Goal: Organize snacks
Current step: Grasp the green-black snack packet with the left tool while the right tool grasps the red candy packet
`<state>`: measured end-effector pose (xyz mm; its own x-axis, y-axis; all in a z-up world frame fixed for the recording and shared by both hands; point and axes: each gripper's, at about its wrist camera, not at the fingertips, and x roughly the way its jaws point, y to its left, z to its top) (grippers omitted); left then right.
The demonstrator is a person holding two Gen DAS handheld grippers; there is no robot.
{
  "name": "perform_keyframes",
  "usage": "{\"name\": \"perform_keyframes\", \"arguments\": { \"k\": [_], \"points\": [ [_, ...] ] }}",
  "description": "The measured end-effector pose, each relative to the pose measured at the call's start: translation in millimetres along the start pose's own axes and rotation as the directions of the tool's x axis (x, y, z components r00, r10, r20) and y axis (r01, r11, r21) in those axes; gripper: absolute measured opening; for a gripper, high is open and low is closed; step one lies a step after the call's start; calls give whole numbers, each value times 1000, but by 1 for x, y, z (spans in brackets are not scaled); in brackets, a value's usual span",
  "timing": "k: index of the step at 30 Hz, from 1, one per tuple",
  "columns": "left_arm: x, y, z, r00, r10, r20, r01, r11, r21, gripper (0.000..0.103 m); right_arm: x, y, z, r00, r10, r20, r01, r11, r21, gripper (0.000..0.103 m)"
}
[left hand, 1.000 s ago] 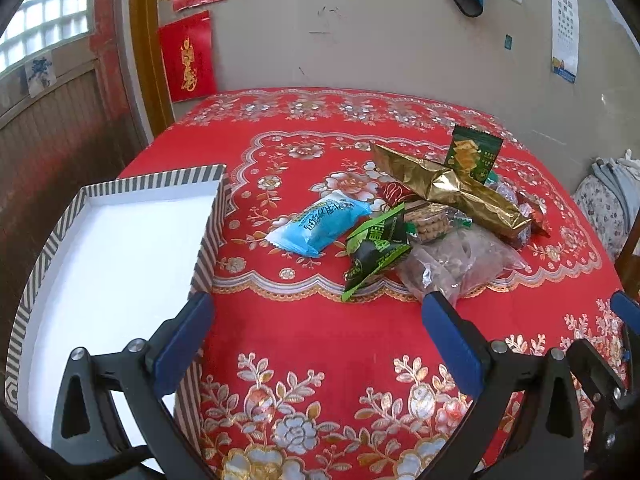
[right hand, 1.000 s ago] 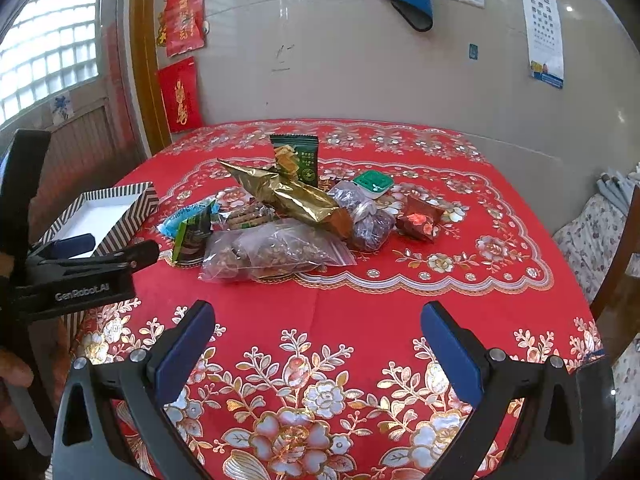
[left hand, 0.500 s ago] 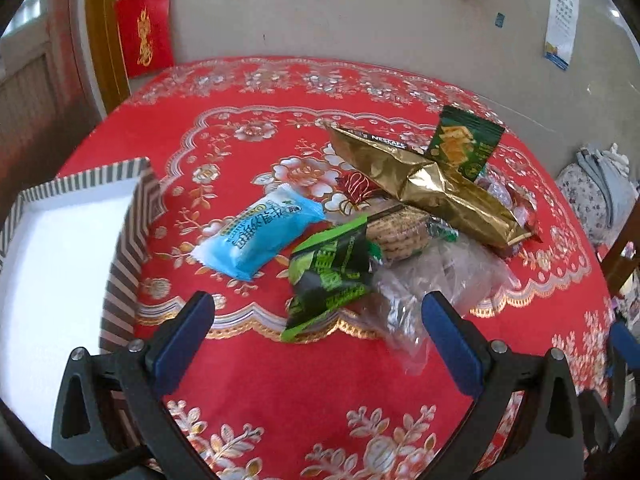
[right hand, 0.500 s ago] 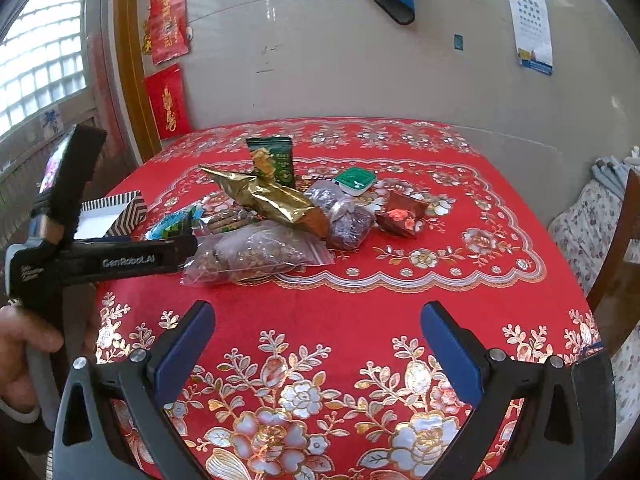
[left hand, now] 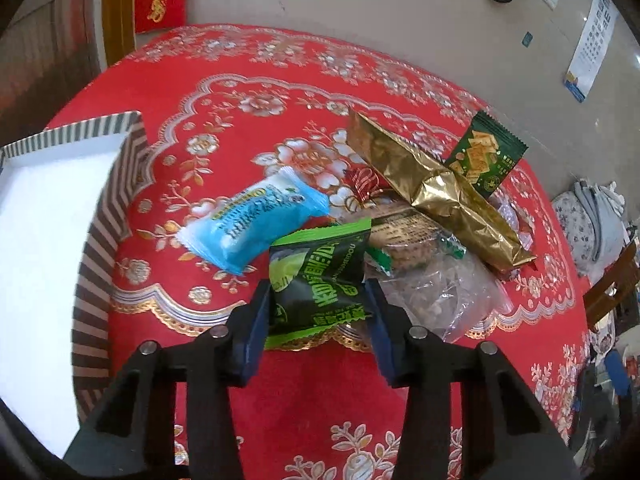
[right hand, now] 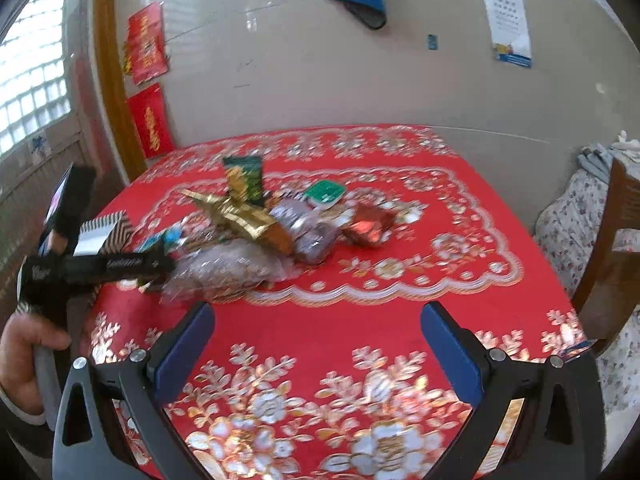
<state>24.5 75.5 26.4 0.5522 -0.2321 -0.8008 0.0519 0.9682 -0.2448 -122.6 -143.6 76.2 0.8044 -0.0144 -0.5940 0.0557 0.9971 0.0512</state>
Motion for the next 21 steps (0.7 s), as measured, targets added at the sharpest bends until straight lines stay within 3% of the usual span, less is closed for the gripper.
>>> {"name": "perform_keyframes", "arguments": {
  "k": [6,10,15,21],
  "points": [
    [-9,7,-6,999,15,33,-15,1000,5,44,23,-36,12,993,80,-92,-69,991,115,103],
    [-8,7,-14,1000,19,24,-19,1000,23,44,51,-37,24,986,72,-151,-60,995,83,103],
    [-9,6,-17,999,22,26,-22,999,23,43,88,-48,54,983,-1,-183,22,993,115,103],
    [-6,4,-16,999,40,35,-42,998,42,43,146,-62,80,956,-57,-288,110,979,171,102]
  ]
}}
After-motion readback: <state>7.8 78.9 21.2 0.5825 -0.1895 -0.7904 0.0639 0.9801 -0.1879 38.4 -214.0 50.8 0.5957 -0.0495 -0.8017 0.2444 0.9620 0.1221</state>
